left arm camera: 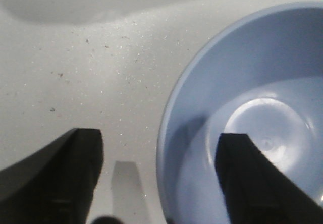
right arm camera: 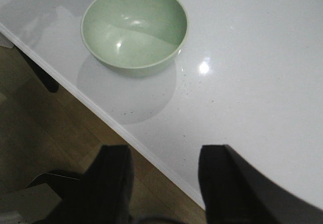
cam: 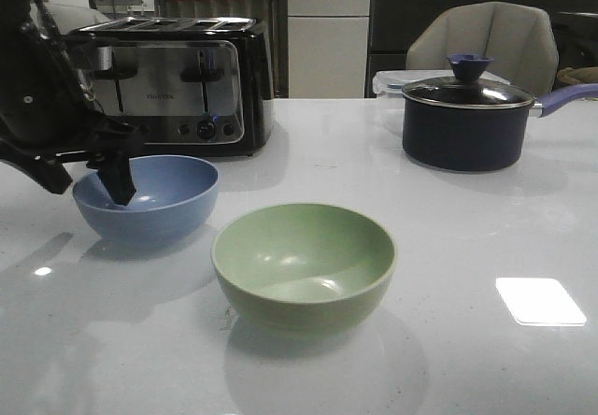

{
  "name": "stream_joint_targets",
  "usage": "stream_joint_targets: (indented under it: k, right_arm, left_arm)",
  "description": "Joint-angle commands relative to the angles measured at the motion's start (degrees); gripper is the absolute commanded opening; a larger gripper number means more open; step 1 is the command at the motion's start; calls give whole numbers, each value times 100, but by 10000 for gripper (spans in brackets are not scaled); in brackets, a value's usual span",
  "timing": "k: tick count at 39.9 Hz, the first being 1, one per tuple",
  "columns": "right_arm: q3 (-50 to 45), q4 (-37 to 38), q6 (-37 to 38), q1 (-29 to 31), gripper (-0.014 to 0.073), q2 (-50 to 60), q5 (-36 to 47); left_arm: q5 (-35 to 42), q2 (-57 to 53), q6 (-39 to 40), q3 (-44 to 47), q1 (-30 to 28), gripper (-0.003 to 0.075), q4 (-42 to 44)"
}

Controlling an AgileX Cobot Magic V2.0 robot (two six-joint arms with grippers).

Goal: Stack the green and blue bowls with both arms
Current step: 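Lower the left gripper and grasp the rim of the light blue bowl, then lift the blue bowl and carry it over the green bowl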

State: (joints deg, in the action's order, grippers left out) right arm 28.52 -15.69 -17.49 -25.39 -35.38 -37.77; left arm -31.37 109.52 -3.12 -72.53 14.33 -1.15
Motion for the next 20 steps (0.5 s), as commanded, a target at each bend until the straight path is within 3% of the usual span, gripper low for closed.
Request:
stream_joint_targets:
  k: [1,12,20]
  right_arm:
    - [158,-12,-64,-8,426,2,357]
    - [158,-12,-64,-8,426,2,357]
    - [158,-12,-64,-8,426,2,357]
  left_arm:
    - [229,-231,52,-234,35,379,-97]
    - [208,-231,52,-257,35,127,-115]
    - [-380,-471,52,-482,35,93,-120]
